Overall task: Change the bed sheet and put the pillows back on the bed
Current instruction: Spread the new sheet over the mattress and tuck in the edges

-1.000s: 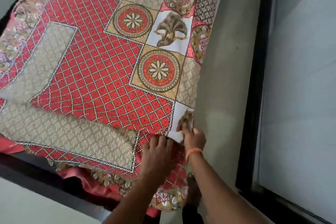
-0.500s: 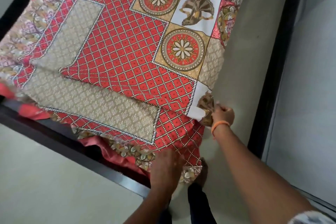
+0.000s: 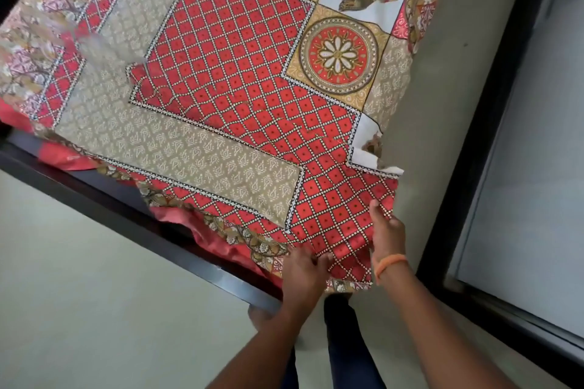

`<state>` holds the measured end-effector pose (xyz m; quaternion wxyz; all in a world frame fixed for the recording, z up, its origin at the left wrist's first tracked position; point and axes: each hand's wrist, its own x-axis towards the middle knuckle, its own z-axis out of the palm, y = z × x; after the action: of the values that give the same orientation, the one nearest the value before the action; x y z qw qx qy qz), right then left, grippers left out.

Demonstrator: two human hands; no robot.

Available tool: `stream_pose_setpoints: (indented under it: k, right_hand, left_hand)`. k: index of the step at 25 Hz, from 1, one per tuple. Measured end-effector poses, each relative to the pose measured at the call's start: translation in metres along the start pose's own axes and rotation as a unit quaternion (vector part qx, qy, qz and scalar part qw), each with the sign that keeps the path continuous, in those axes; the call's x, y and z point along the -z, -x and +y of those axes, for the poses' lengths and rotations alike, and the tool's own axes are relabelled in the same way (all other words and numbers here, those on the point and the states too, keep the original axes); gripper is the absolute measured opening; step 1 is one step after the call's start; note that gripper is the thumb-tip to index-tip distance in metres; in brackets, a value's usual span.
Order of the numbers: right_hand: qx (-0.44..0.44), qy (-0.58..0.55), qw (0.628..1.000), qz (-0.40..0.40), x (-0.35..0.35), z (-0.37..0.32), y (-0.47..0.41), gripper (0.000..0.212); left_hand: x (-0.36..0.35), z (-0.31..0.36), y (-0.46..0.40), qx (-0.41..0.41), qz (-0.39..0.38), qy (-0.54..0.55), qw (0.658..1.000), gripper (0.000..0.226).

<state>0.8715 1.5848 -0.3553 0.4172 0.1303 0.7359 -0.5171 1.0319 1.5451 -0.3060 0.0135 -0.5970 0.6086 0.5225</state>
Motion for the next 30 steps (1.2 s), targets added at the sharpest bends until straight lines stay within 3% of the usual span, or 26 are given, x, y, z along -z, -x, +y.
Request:
stream_pose_setpoints:
  k: [3,7,9,12,16,19,21,24,30]
  right_hand:
    - [-0.018,0.079,0.997,0.012,0.021,0.032,0.015,0.043]
    - [-0.130,0.208,0.969,0.003,0.008,0.041,-0.002,0.054]
    - [-0.113,0.301,0.947,0.028,0.016,0.048,0.007,0.056]
    - [-0.111,0.303,0.946,0.044,0.026,0.059,0.029,0.053]
    - [-0.209,0.320,0.919,0.102,-0.001,0.023,0.011,0.041]
    - [-0.062,0.410,0.902,0.119,-0.005,-0.022,0.027,0.034]
    - [0.014,0.427,0.903,0.055,-0.002,-0.051,0.048,0.021]
    - [0.032,0.401,0.915,-0.008,0.005,-0.099,0.079,0.006]
    - [0.053,0.262,0.963,0.026,0.032,-0.247,0.119,0.016]
  left_hand:
    - [-0.005,-0.010,0.005,0.034,-0.048,-0.062,0.996,0.023]
    - [-0.006,-0.008,-0.002,0.090,-0.042,-0.152,0.983,0.017]
    - [-0.003,-0.004,0.000,0.116,-0.080,-0.169,0.976,0.016]
    - [0.004,-0.005,0.011,0.122,-0.095,-0.206,0.966,0.024]
    - [0.011,0.002,0.007,0.125,-0.046,-0.192,0.972,0.033]
    - [0.027,0.028,0.009,0.039,-0.071,-0.244,0.966,0.032]
    - [0.038,0.050,0.015,-0.022,-0.089,-0.258,0.962,0.017]
    - [0.053,0.095,0.030,-0.020,-0.084,-0.181,0.980,0.010]
    - [0.074,0.257,0.057,-0.100,-0.034,-0.128,0.986,0.022]
